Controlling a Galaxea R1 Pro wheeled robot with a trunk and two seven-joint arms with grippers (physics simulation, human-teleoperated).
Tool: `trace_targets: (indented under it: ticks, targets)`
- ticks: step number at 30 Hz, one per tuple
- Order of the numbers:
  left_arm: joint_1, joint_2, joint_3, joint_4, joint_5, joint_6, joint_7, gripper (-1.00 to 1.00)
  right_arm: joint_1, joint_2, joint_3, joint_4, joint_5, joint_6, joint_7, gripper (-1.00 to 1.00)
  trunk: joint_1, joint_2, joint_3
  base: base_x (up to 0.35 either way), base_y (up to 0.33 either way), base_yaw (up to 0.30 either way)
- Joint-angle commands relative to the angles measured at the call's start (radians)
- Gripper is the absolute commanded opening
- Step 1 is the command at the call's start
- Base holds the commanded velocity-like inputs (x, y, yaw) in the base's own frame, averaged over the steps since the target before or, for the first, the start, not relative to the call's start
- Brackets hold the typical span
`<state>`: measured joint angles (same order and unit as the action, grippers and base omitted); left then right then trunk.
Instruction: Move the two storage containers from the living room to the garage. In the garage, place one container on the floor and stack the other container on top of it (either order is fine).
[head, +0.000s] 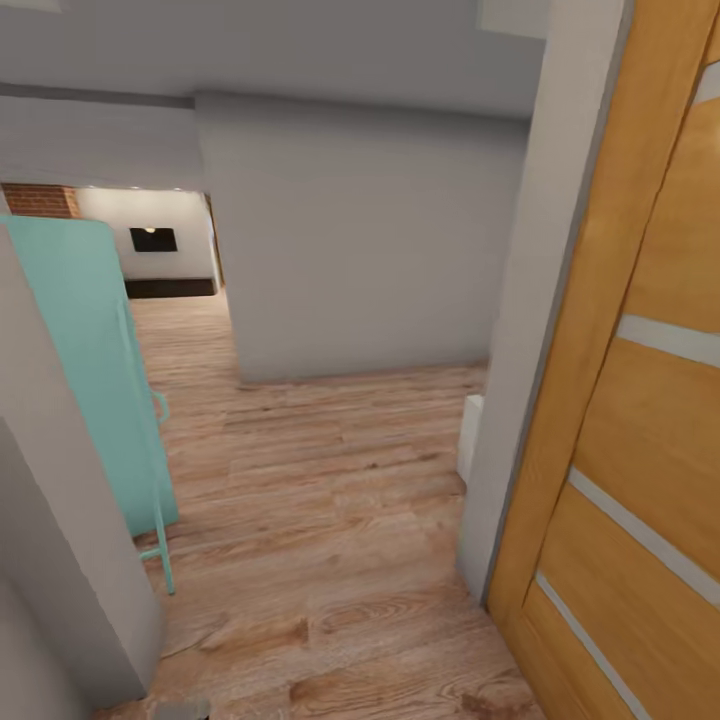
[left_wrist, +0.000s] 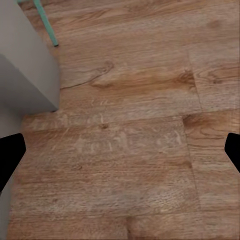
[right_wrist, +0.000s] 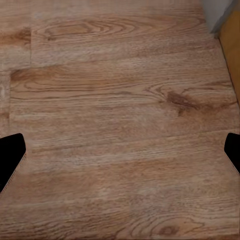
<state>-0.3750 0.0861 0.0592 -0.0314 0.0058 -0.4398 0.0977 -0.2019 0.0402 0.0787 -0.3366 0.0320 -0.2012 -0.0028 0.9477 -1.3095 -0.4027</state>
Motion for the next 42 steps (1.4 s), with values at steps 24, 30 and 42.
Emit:
trace_targets:
  ticks: [24, 30, 42]
  targets:
    - [-0.001, 0.0, 0.005, 0.001, 0.0, -0.003, -0.001, 1.0, -0.001, 0.0, 0.001, 0.001, 0.003, -0.003, 0.0, 1.0, 0.001, -0.001, -0.001, 0.346, 0.0, 0.136]
    - [-0.001, 0.0, 0.005, 0.001, 0.0, -0.003, -0.001, 1.0, -0.001, 0.0, 0.001, 0.001, 0.003, -0.003, 0.0, 1.0, 0.001, -0.001, -0.001, 0.346, 0.0, 0.069]
    - [-0.001, 0.0, 0.005, 0.001, 0.0, -0.003, -0.001, 1.0, -0.001, 0.0, 0.001, 0.001, 0.003, -0.003, 0.0, 1.0, 0.001, -0.001, -0.001, 0.346, 0.0, 0.057]
